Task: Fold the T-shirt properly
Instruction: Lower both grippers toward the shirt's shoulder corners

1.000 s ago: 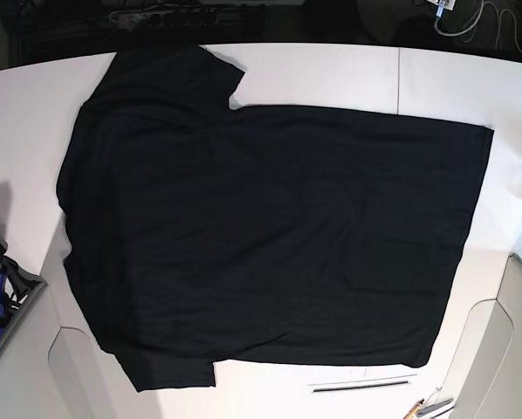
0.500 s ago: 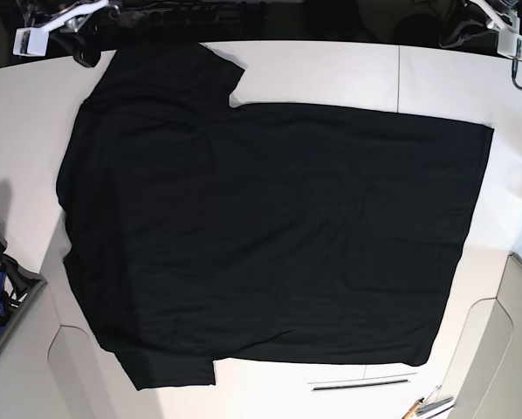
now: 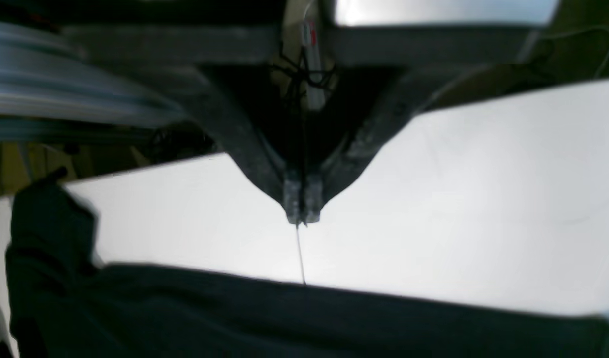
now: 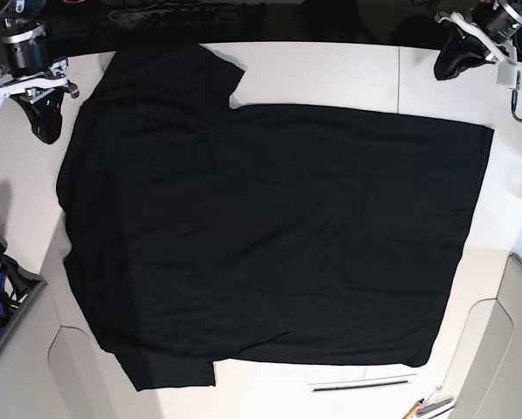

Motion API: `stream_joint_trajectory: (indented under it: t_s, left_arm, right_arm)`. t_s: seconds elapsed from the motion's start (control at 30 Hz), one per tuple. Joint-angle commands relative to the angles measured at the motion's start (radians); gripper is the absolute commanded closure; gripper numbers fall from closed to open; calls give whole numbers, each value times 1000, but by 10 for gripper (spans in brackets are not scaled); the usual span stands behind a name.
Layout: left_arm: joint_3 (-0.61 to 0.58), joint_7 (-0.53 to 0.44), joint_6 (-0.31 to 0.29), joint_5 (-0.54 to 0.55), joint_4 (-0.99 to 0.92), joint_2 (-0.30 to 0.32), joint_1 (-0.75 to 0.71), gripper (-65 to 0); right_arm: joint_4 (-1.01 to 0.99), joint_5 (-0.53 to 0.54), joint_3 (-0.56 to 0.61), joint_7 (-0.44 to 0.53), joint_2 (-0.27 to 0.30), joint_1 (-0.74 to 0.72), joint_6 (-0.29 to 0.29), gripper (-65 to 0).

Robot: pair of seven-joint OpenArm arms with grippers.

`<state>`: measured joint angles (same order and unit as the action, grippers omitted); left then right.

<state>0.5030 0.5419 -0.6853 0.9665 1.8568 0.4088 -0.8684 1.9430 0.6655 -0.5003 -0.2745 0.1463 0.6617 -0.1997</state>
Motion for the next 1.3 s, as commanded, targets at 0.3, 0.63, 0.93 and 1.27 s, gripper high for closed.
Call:
stream_joint_trajectory:
  t_s: [0.3,0.63,0.93,1.27]
  left_arm:
    - [8,27,-13,21,13,7,43,-263]
    - [8,42,-13,19,13,7,85,-263]
    - [8,53,-13,17,13,7,88,-263]
    - [8,45,-13,17,13,7,143,-263]
  right_arm:
    - [13,-239,-10,-7,2,-39,22,-354]
    - [-246,-132,-10,-116,3,-212,-39,-354]
    - [-410,24,-8,-205,0,-286,-145,-354]
    - [-410,22,-8,-205,0,-285,-267,0]
